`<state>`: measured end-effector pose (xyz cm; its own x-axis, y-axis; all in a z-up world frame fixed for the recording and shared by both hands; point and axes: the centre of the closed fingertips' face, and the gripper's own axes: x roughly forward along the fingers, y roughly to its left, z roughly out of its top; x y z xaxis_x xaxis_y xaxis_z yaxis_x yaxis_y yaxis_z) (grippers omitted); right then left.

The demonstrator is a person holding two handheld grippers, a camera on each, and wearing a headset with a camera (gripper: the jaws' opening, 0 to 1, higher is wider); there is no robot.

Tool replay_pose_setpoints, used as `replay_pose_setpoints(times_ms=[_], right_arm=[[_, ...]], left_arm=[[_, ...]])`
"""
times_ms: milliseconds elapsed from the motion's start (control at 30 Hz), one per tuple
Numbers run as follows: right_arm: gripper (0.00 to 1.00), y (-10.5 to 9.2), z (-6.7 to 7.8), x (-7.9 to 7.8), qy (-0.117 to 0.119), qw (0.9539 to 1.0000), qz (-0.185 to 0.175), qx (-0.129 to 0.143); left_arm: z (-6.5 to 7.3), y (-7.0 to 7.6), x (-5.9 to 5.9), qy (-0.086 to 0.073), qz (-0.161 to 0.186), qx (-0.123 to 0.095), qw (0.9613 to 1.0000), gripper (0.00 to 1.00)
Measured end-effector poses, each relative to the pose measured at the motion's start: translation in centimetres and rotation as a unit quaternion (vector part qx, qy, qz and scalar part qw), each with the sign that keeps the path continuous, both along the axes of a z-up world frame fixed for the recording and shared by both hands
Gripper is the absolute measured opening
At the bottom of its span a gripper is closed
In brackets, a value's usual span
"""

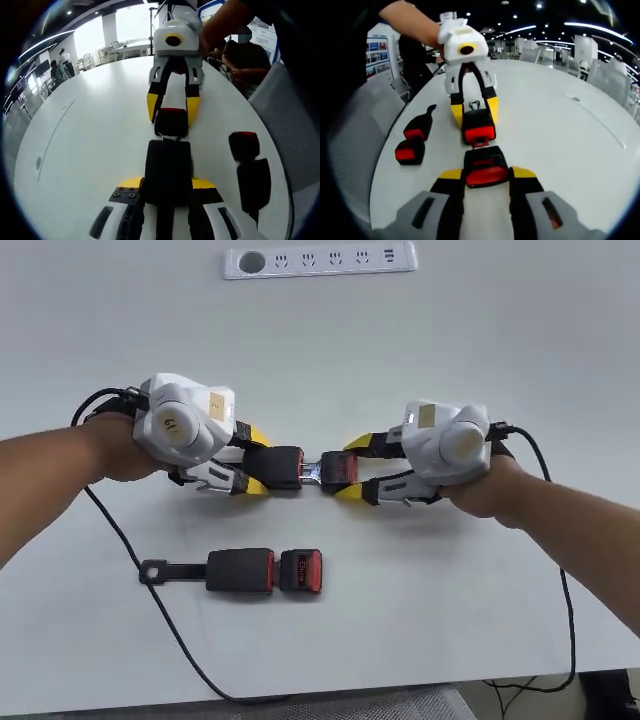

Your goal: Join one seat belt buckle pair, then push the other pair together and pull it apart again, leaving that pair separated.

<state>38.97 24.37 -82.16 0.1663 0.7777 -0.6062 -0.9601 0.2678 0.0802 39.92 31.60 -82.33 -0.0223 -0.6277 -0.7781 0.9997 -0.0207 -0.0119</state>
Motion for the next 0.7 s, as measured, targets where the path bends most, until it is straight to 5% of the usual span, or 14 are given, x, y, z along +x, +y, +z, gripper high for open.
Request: replay_pose_setpoints(times_ms=[700], right_arm=[[0.33, 1.9, 0.1, 0.1, 0.027, 0.9993, -0.023, -0.008]], left_arm=[[-0.1, -0.1, -0.4, -0.008, -0.020, 0.027, 0.9994, 0.34]])
